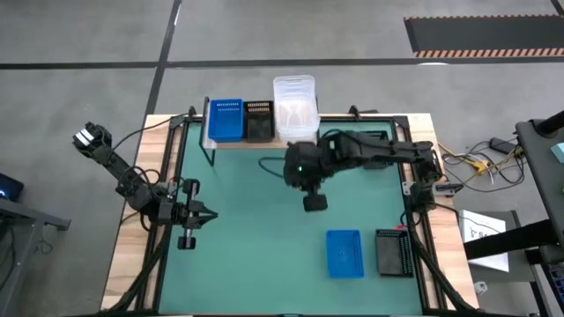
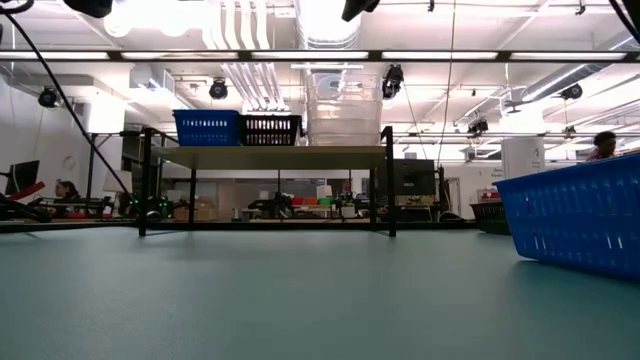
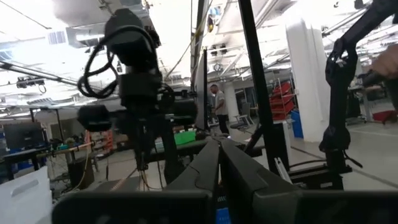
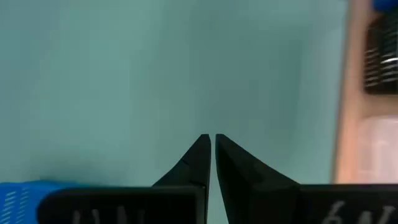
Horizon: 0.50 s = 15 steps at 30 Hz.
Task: Stack baskets on shelf by color
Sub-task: Stack the bottom black bin on the other black bin on the shelf
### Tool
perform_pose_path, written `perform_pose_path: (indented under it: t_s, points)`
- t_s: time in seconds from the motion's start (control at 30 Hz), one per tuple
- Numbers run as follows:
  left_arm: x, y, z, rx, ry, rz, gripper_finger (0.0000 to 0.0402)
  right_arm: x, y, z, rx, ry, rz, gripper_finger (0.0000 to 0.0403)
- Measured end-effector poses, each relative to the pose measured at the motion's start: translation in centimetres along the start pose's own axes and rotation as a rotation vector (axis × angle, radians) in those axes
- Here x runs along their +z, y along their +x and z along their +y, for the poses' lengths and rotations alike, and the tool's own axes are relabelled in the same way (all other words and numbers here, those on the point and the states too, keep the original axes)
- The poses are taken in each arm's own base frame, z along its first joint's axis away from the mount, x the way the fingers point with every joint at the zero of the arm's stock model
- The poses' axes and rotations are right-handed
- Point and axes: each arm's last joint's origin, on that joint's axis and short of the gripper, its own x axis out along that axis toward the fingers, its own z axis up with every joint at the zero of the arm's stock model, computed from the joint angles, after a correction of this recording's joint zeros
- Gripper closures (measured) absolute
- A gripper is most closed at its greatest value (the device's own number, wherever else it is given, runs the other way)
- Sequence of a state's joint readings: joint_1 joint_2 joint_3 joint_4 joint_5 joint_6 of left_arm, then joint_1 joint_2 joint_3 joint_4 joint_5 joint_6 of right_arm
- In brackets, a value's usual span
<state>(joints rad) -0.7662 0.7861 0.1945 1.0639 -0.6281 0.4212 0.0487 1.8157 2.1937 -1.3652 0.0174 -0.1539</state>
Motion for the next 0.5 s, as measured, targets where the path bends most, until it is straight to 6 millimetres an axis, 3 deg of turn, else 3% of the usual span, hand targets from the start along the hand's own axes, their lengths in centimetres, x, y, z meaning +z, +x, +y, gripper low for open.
perform_pose_path:
  t_s: [0.23,0.5]
  points:
    - [-0.4,0.2,-0.3,-0.008,-0.030,0.018,0.0402,-0.9,3.0,3.3,0.038,-0.016,0.014,0.0390]
    - [-2.2,0.6,-1.5,-0.033,-0.134,0.104,0.0402,-4.3,7.8,7.6,0.081,-0.032,-0.143,0.0390]
